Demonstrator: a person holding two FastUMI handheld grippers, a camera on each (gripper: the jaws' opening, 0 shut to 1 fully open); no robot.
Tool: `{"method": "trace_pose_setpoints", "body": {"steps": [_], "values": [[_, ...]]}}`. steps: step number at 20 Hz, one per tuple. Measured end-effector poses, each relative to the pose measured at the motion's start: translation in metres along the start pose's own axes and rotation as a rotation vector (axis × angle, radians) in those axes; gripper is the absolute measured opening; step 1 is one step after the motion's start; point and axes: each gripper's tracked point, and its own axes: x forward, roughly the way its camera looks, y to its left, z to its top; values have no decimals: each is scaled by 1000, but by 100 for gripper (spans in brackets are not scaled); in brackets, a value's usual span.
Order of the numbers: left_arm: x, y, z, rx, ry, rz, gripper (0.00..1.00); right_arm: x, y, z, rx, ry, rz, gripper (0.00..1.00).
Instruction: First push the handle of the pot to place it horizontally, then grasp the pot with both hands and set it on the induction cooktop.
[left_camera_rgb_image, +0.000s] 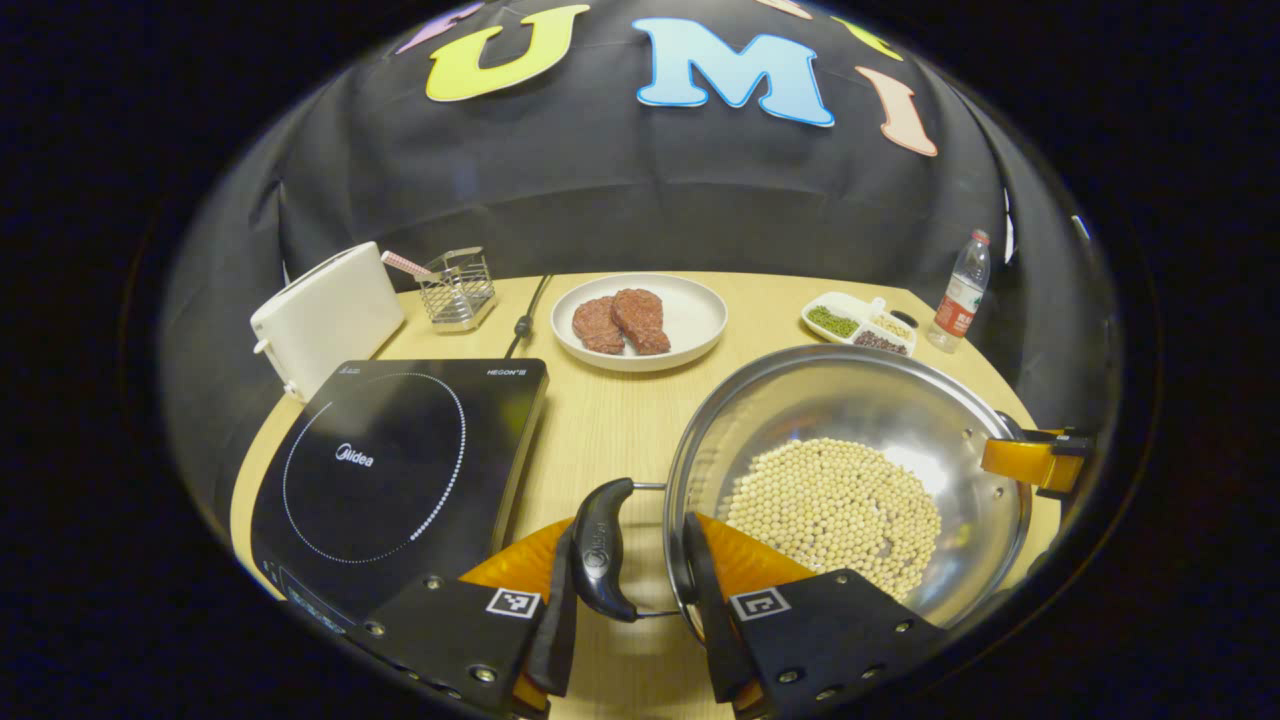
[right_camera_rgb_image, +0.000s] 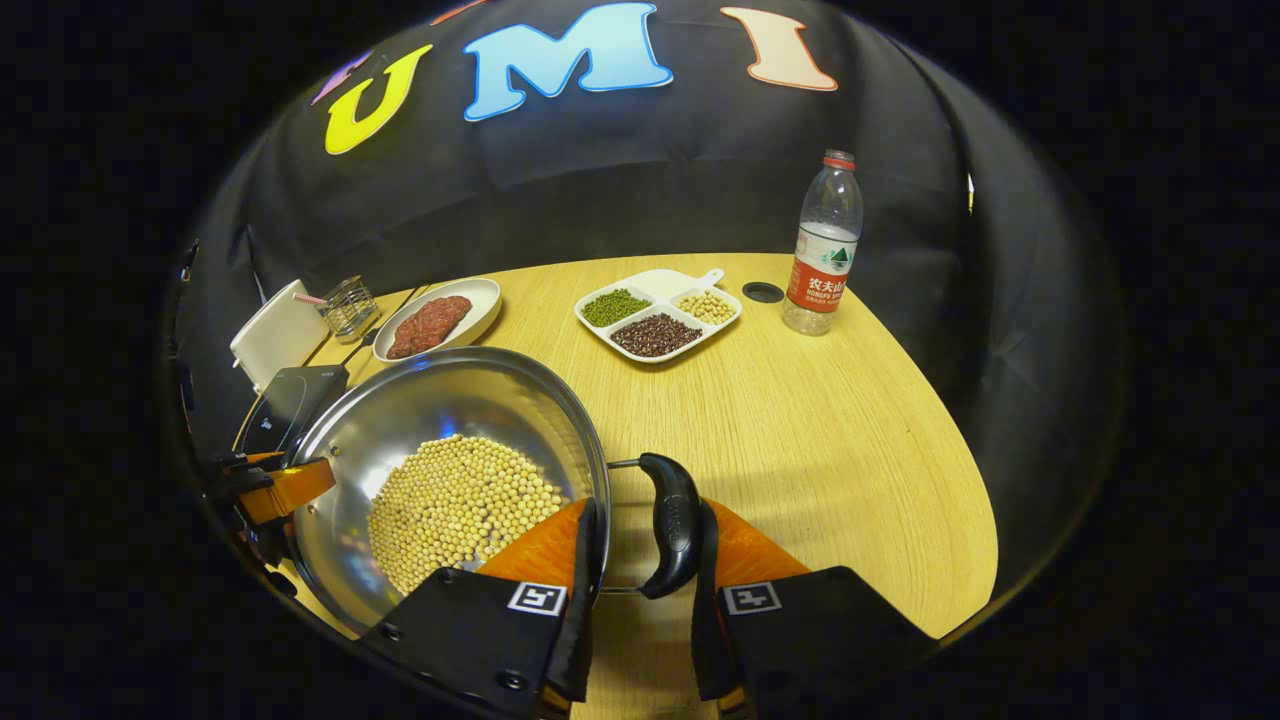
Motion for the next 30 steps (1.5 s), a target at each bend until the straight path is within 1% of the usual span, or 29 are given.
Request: {"method": "trace_pose_setpoints", "body": {"steps": [1, 2, 3, 4, 5, 6, 7, 8, 9, 11, 12, 13, 14, 15, 16, 19, 20, 23, 24, 25, 26, 27, 29, 30], "values": [[-3, 1, 1, -5, -6, 0, 54, -3, 2, 2, -5, -6, -1, 42], [-6, 2, 3, -5, -7, -2, 57, -7, 3, 4, -10, -10, -3, 42], [-8, 4, 5, -4, -8, -5, 53, -11, 5, 5, -12, -10, -4, 43], [-10, 6, 9, -3, -12, -9, 53, -14, 8, 7, -6, -8, -5, 39], [-15, 10, 13, 3, -17, -13, 54, -17, 11, 9, 8, -10, -5, 42], [-17, 13, 18, 12, -26, -17, 54, -19, 15, 11, 16, -10, -6, 42], [-18, 17, 21, 22, -33, -21, 54, -23, 20, 12, 23, -15, -11, 39], [-21, 23, 26, 28, -37, -26, 53, -26, 24, 13, 28, -20, -19, 42], [-22, 28, 28, 31, -40, -34, 56, -30, 30, 14, 30, -26, -25, 43], [-25, 40, 36, 30, -49, -45, 56, -36, 43, 19, 35, -41, -35, 43], [-27, 47, 40, 36, -55, -48, 53, -39, 49, 21, 40, -47, -38, 43], [-30, 55, 42, 41, -62, -51, 53, -40, 56, 22, 42, -52, -41, 39], [-30, 62, 45, 43, -68, -56, 53, -42, 63, 23, 48, -57, -44, 39], [-31, 70, 47, 45, -68, -59, 51, -44, 71, 22, 52, -58, -46, 39], [-33, 78, 50, 50, -69, -60, 53, -46, 79, 22, 57, -58, -48, 39], [-36, 103, 53, 65, -77, -60, 53, -47, 103, 22, 69, -63, -46, 39], [-37, 112, 54, 64, -77, -59, 53, -47, 111, 24, 68, -66, -44, 42], [-40, 140, 55, 58, -81, -55, 53, -47, 137, 25, 62, -73, -39, 43], [-41, 150, 55, 56, -84, -53, 53, -48, 145, 25, 59, -76, -37, 39], [-42, 159, 56, 53, -85, -50, 53, -47, 154, 27, 58, -78, -34, 39], [-43, 168, 56, 49, -86, -48, 53, -46, 162, 27, 56, -80, -32, 42], [-44, 178, 55, 46, -86, -44, 53, -46, 171, 27, 54, -82, -29, 39], [-43, 197, 55, 41, -88, -37, 53, -45, 188, 28, 47, -82, -23, 39], [-44, 206, 54, 39, -88, -33, 53, -43, 197, 28, 43, -83, -19, 42]]}}
